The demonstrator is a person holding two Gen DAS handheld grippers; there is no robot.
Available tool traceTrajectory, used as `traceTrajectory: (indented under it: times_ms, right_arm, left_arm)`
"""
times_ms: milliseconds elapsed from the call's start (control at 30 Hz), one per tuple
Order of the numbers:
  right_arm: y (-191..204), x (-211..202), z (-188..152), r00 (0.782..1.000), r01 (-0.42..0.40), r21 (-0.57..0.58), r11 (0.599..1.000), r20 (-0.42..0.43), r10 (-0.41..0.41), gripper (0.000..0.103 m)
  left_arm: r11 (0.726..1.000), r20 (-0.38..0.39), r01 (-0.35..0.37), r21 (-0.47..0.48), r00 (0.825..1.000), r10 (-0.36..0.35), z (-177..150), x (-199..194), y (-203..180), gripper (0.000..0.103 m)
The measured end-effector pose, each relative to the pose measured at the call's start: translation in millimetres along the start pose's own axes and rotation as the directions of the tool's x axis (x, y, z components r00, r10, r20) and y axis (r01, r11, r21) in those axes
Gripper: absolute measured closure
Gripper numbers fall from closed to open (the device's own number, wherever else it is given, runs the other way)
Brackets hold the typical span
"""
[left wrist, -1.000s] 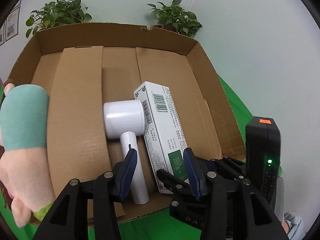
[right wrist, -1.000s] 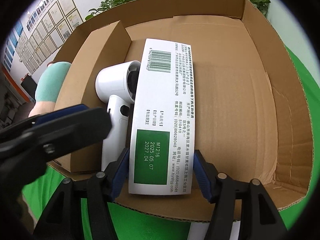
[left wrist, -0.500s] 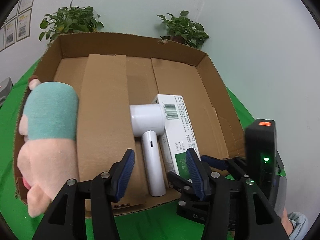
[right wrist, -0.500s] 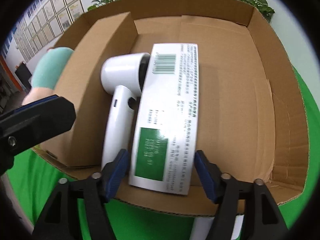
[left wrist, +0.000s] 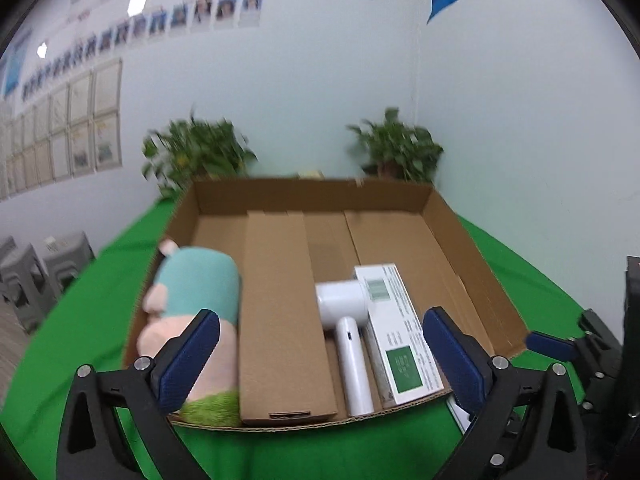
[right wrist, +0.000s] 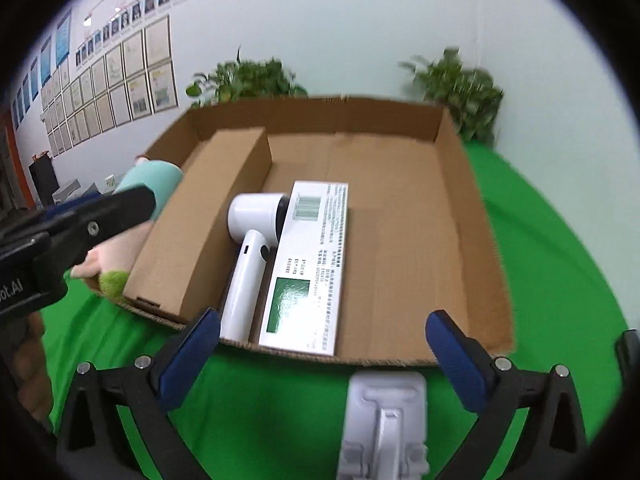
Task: Organize objects
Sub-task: 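Lower the medicine box beside the hair dryer and open the right gripper, then move the right gripper to the white phone stand and close on it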
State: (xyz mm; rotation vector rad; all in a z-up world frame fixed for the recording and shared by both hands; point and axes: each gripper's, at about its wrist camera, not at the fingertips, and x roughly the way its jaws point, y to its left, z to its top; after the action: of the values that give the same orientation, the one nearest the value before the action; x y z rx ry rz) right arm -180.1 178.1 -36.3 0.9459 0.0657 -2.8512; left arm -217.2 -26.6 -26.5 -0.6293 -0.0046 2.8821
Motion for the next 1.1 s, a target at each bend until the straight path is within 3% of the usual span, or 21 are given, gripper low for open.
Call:
traceTrajectory:
  times_ms: [267, 767, 1100]
  right_arm:
    - [11.2, -31.4, -15.6, 0.992, 0.089, -0.013, 0.996, 0.096, -0.087, 0.001]
    - [11.7, -36.0, -20.6, 0.991, 0.058, 0.003, 0.998, 0.122, -0.058, 0.001]
    - [5.3, -31.9, -25.2, 0.993, 0.032, 0.003, 0.999, 0.116, -0.032, 0.001]
  left_arm:
    - [1.000, 0.007, -0.022, 0.011, 1.000, 0.022, -16.6, -23.0, -6.9, 0.001]
    - [0.997, -0.017, -0.076, -0.012, 0.997, 0.076, -38.9, -38.7, -7.6, 0.001]
    - [0.998, -0.041, -0.062, -0.019, 0.997, 0.061, -44.7, -30.9, -8.0, 0.000]
